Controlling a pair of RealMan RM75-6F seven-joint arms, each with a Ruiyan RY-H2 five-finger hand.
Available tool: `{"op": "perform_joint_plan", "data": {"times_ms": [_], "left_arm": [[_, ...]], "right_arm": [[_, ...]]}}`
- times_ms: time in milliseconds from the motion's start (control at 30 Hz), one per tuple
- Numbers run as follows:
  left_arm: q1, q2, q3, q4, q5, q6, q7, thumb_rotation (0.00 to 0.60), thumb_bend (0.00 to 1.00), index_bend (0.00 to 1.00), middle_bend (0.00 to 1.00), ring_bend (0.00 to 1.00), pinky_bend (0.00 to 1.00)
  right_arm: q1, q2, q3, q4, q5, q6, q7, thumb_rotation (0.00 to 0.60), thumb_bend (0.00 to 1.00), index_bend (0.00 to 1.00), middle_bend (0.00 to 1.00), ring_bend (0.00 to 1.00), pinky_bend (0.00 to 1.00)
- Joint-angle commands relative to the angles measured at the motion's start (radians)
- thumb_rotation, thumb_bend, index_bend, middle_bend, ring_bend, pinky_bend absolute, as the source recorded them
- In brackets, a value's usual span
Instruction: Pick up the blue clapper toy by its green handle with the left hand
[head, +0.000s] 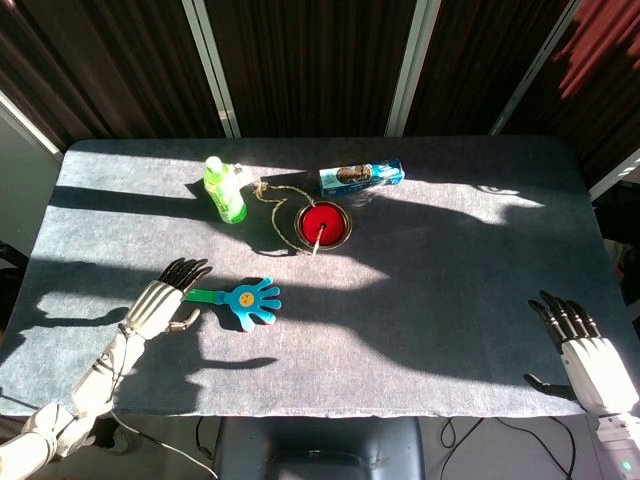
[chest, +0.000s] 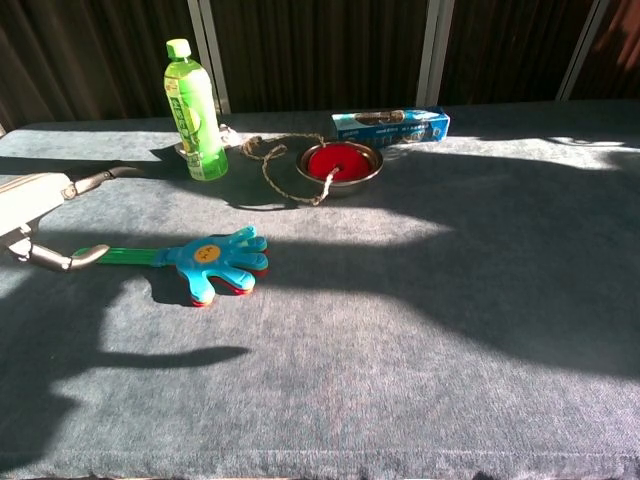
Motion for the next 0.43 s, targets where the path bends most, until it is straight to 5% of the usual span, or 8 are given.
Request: {"op": "perform_joint_plan", "data": {"times_ms": [33, 233, 433], "left_arm": [[0.205, 0.211, 0.024, -0.379, -0.002, 0.274, 0.39, 0.6, 0.41, 0.0, 0.0, 0.0, 0.0], [0.344, 0.279, 0.081, -0.531, -0.007, 0.365, 0.558, 0.6, 0.41, 0.0, 0.0, 0.0, 0.0], [0.36, 0.316, 0.088, -0.574, 0.032, 0.357, 0.553, 0.6, 0.41, 0.0, 0.0, 0.0, 0.0]], "right_arm": [[-0.009, -0.012, 0.005, 0.002, -0.003, 0.018, -0.025, 0.6, 0.18, 0.0, 0.0, 0.0, 0.0], [-0.008, -0.021, -0.003, 0.007, -0.015, 0.013, -0.04, 0.6, 0.18, 0.0, 0.0, 0.0, 0.0], [-0.009, -0.033, -0.013, 0.009, -0.027, 0.004, -0.065, 0.6, 0.18, 0.0, 0.0, 0.0, 0.0]]}}
